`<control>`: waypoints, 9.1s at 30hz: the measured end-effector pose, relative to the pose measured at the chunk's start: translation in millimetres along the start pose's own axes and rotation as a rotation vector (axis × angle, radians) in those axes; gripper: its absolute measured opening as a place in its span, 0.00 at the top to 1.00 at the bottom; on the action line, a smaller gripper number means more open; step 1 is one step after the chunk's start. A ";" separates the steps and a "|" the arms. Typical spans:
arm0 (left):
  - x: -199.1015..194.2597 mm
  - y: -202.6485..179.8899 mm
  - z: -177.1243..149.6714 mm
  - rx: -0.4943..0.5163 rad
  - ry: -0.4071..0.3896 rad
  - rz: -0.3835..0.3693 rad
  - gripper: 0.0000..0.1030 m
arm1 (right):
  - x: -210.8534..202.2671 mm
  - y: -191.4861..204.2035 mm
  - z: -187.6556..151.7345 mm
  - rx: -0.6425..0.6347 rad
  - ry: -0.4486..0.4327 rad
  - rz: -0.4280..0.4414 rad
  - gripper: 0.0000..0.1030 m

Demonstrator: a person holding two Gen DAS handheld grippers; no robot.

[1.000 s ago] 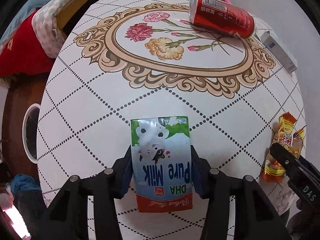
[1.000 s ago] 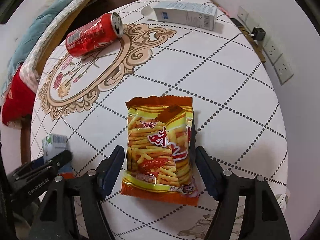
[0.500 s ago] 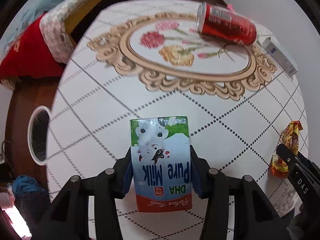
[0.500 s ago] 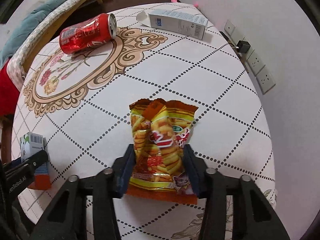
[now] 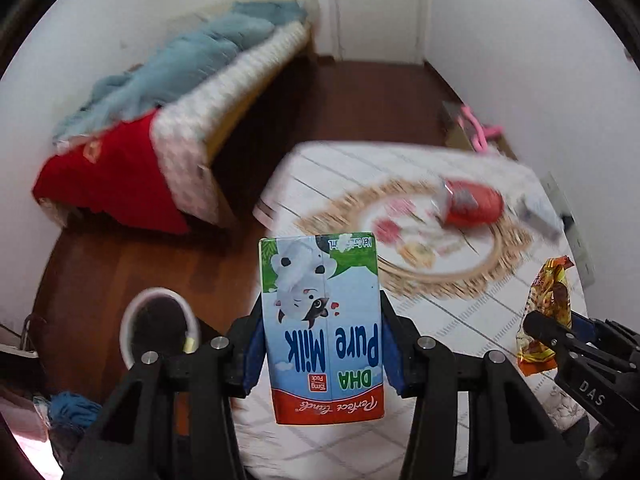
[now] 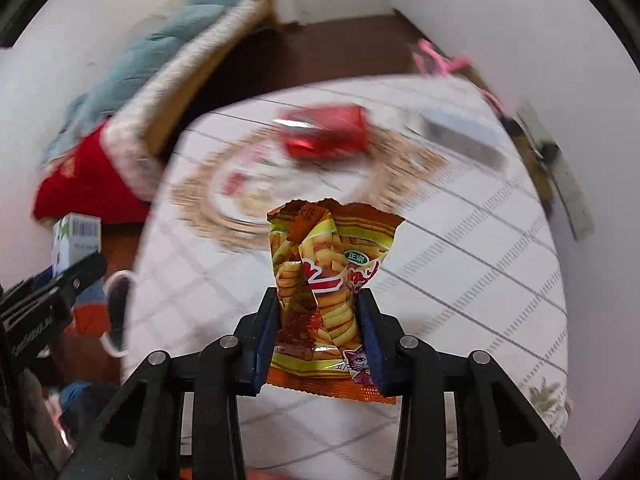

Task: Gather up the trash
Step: 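Lift both held items and carry them over the white bin, then open both tools to drop the carton and snack bag into the bin, then move both open tools back from the bin to the table, then grasp the red cola can with the left tool while the right tool grasps the white cosmetic box, then lift both held items and carry them over the white bin, then open both tools to drop the can and box into the bin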

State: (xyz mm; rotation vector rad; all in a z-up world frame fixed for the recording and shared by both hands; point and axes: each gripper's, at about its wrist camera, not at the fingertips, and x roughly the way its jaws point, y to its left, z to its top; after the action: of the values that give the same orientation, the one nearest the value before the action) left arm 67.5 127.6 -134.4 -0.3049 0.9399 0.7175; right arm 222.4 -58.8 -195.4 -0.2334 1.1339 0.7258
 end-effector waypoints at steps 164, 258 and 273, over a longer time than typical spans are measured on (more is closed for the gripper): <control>233.4 -291.0 83.0 1.240 0.220 -0.171 0.08 | 149.9 -232.6 146.3 0.125 0.282 -0.063 0.58; 289.7 411.2 -109.0 -0.375 0.774 -0.051 0.24 | 341.2 511.2 -67.7 -0.648 0.742 0.072 0.65; 263.8 440.2 -111.9 -0.498 0.739 -0.118 0.21 | 385.1 526.2 -59.5 -0.625 0.843 0.084 0.41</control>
State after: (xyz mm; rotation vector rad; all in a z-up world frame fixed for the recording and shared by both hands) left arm -200.0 502.6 -386.7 -1.1099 1.4135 0.7332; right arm -67.6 462.8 -464.7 -1.1018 1.6817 1.0904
